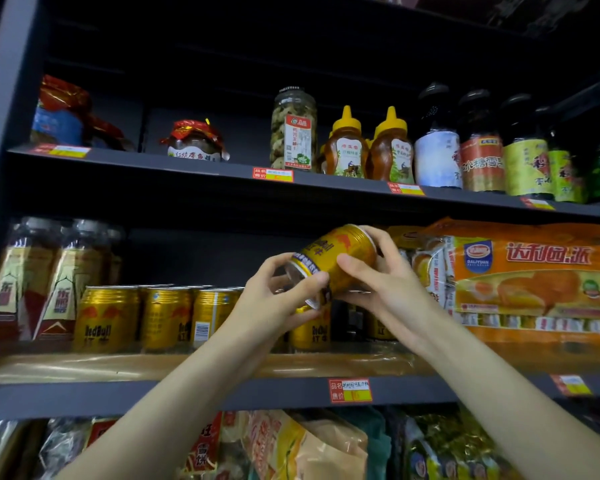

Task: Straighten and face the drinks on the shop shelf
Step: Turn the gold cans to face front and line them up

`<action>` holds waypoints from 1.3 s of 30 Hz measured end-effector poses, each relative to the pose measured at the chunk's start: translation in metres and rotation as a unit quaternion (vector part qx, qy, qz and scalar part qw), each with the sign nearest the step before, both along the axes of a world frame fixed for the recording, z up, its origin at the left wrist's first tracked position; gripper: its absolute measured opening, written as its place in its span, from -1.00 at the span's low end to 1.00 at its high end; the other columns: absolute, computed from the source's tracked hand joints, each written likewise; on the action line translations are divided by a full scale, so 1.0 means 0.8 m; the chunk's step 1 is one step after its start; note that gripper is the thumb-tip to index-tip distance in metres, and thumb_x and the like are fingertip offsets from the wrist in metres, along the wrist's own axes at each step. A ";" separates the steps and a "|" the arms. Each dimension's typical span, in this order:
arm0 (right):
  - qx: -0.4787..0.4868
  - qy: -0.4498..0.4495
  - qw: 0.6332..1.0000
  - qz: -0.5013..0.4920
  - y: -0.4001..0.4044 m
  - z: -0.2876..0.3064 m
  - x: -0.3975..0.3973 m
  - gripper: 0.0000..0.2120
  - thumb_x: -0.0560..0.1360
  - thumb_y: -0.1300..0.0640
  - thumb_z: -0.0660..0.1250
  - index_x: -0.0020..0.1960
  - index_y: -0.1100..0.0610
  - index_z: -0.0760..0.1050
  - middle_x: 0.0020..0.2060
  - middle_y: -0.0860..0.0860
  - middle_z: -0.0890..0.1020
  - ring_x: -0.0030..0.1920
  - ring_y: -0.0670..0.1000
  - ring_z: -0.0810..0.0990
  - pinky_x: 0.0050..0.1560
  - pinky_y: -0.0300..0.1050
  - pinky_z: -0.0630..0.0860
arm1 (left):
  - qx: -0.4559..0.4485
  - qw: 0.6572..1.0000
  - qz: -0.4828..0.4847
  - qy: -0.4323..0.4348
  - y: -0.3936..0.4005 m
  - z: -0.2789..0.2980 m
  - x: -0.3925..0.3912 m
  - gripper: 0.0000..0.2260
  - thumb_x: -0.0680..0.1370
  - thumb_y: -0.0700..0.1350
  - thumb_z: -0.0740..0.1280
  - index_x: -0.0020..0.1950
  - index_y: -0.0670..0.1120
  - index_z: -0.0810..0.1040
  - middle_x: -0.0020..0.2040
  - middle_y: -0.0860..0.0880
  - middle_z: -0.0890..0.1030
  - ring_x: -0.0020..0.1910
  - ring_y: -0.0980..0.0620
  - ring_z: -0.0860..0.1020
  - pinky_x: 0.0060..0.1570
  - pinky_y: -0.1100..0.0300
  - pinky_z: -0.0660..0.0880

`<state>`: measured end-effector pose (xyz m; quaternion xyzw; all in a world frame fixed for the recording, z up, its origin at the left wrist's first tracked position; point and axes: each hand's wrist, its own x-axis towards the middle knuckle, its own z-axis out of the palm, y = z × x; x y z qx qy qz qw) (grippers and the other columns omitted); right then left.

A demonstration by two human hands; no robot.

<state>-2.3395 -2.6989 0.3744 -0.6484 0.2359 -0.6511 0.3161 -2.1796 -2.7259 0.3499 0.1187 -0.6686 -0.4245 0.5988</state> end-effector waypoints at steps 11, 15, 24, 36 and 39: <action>0.139 -0.046 0.988 0.049 0.002 0.003 0.004 -0.52 0.34 0.08 0.42 0.24 0.07 0.42 0.15 0.17 0.52 0.09 0.20 0.59 -0.01 0.08 0.62 | -0.298 0.914 0.242 -0.127 -0.016 -0.002 0.023 -0.36 0.33 -0.19 0.52 0.31 0.13 0.33 0.22 0.16 0.44 0.20 0.16 0.48 0.08 0.27 0.53; 0.170 -0.136 0.970 0.107 -0.001 -0.005 0.007 -0.60 0.38 0.11 0.41 0.19 0.12 0.43 0.16 0.21 0.52 0.12 0.23 0.57 -0.03 0.13 0.61 | -0.234 0.948 0.206 -0.071 -0.013 -0.006 0.022 -0.36 0.34 -0.17 0.50 0.29 0.14 0.28 0.24 0.17 0.42 0.20 0.24 0.47 0.07 0.36 0.50; 0.102 -0.082 0.991 -0.023 -0.007 -0.012 0.011 -0.53 0.37 0.11 0.44 0.24 0.02 0.41 0.15 0.13 0.51 0.10 0.17 0.58 -0.01 0.06 0.62 | -0.095 0.981 0.143 -0.091 -0.014 -0.006 0.020 -0.48 0.35 -0.05 0.48 0.25 0.07 0.36 0.07 0.05 0.58 -0.06 0.16 0.62 -0.16 0.38 0.55; 0.261 -0.195 0.938 0.115 -0.008 -0.011 0.002 -0.64 0.42 0.07 0.41 0.11 0.20 0.41 0.11 0.36 0.52 0.04 0.29 0.57 -0.02 0.12 0.56 | -0.295 0.916 0.215 -0.165 -0.021 -0.003 0.025 -0.36 0.38 -0.19 0.49 0.34 0.16 0.28 0.22 0.24 0.44 0.21 0.26 0.45 0.14 0.34 0.47; 0.248 -0.200 0.942 0.110 -0.009 -0.011 -0.007 -0.43 0.36 0.05 0.44 0.31 0.14 0.35 0.14 0.34 0.53 0.05 0.28 0.59 -0.14 0.09 0.58 | -0.294 0.909 0.218 -0.199 -0.027 -0.003 0.033 -0.38 0.40 -0.15 0.47 0.33 0.19 0.25 0.18 0.24 0.46 0.18 0.28 0.48 0.16 0.37 0.44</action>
